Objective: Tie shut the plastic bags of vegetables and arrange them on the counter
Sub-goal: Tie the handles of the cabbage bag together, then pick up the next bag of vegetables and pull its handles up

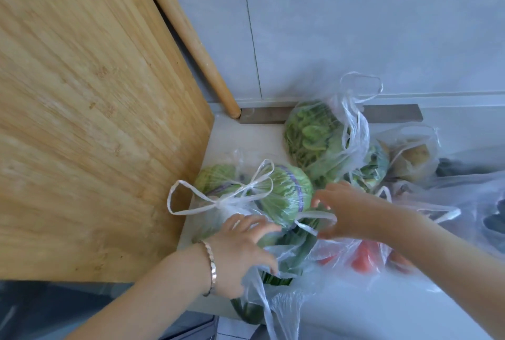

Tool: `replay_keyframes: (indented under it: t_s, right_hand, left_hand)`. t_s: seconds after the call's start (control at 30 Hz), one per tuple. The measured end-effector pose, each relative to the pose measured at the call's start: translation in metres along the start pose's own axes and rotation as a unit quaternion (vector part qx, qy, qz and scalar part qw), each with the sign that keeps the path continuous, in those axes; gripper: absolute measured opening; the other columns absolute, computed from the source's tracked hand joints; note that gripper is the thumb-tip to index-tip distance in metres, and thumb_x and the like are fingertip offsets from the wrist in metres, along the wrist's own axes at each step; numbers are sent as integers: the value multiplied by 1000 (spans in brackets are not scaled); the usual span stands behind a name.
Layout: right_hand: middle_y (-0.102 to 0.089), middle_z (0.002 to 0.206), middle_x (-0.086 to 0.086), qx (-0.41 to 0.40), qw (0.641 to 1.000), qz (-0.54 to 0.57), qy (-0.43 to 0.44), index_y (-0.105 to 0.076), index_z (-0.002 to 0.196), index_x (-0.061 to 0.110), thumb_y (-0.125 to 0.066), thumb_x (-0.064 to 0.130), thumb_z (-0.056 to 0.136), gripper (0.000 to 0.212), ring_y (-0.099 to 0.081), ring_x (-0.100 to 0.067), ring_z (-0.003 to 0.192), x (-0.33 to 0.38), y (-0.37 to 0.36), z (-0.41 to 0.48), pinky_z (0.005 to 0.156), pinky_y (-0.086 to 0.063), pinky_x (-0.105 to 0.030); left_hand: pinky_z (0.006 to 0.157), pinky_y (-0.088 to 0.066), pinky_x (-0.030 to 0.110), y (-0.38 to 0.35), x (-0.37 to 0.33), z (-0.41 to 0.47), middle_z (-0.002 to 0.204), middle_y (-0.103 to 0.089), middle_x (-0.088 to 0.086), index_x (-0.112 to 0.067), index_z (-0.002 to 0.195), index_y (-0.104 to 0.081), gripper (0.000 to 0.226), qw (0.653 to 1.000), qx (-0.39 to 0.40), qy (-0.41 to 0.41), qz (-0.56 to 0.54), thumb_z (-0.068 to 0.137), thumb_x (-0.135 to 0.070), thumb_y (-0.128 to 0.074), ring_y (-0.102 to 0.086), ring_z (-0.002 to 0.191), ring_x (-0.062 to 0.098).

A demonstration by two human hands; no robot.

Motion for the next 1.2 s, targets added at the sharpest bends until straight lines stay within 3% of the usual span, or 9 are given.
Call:
replay_keyframes:
  t_s: [0.17,0.27,0.37,0.43,0.5,0.8,0.9,1.03,1.2]
  right_hand:
    - [-57,76,2,-86,977,189,-42,-50,75,20,-52,29,90,17,-54,-14,69,-24,4,-14,63,-43,-22]
    - [-48,54,0,-151,864,466,-119,-49,60,13,-50,20,91,32,-46,-14,50,-53,15,-26,59,-43,-26]
    - [-30,43,2,-194,696,676,-144,-34,51,16,-49,8,90,42,-32,-14,38,-73,25,-35,49,-42,-27]
    - [-25,41,4,-211,645,722,-136,-32,55,17,-48,7,89,39,-26,-13,37,-78,33,-38,47,-38,-26]
    - [-25,41,5,-208,615,753,-109,-37,58,14,-45,10,91,34,-26,-10,34,-75,39,-41,39,-37,-23]
    - [-61,61,-8,26,647,760,53,-67,92,2,-38,-9,81,33,-54,-14,45,2,25,-45,38,-46,-21]
    - [-68,69,-3,63,664,743,56,-67,97,7,-53,-12,80,28,-61,-9,51,13,15,-45,40,-50,-19]
    - [-67,77,-2,93,863,488,88,-69,77,15,-62,2,68,17,-56,-6,58,44,-1,-38,59,-49,-17]
    - [-61,69,5,80,899,423,78,-70,70,16,-66,15,74,6,-52,-4,61,69,4,-26,61,-40,-13]
  left_hand:
    - [103,-22,38,-15,-5,2,137,-48,2,-18,68,-62,7,997,-38,-67,8,62,-15,-60,-32,133,22]
    - [80,-52,29,13,9,-6,99,-70,-11,-19,51,-57,19,980,-191,-29,-39,69,-24,-57,-65,92,9]
    - [63,-44,8,59,54,-31,68,-68,-10,-19,61,-64,21,848,-399,167,-306,81,-18,-59,-60,66,-6]
    - [50,-37,11,70,85,-54,49,-56,-3,-14,62,-59,27,728,-460,300,-410,88,-17,-57,-50,49,1]
    - [51,-33,25,82,100,-69,52,-45,3,-7,66,-52,28,705,-466,358,-397,89,-23,-56,-42,49,12]
    - [46,-56,22,40,69,-45,74,-72,11,-6,82,-58,31,435,-353,255,-788,96,-28,-40,-69,51,12]
    - [36,-47,18,44,53,-47,67,-73,8,-7,99,-60,21,553,-317,286,-716,95,-5,-39,-57,36,13]
    - [53,-52,28,45,22,-30,106,-68,1,-41,111,-53,55,818,-209,241,-478,79,4,-59,-59,52,13]
    - [55,-44,12,51,-10,-1,83,-60,-23,-60,107,-39,66,902,-234,123,-341,76,-7,-61,-53,54,1]
Point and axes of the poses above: each hand's wrist, its own z-axis towards the middle knuckle, its own y-axis out of the back of the hand, x = y × z, the point moved 9 cm from there along z, towards the middle knuckle
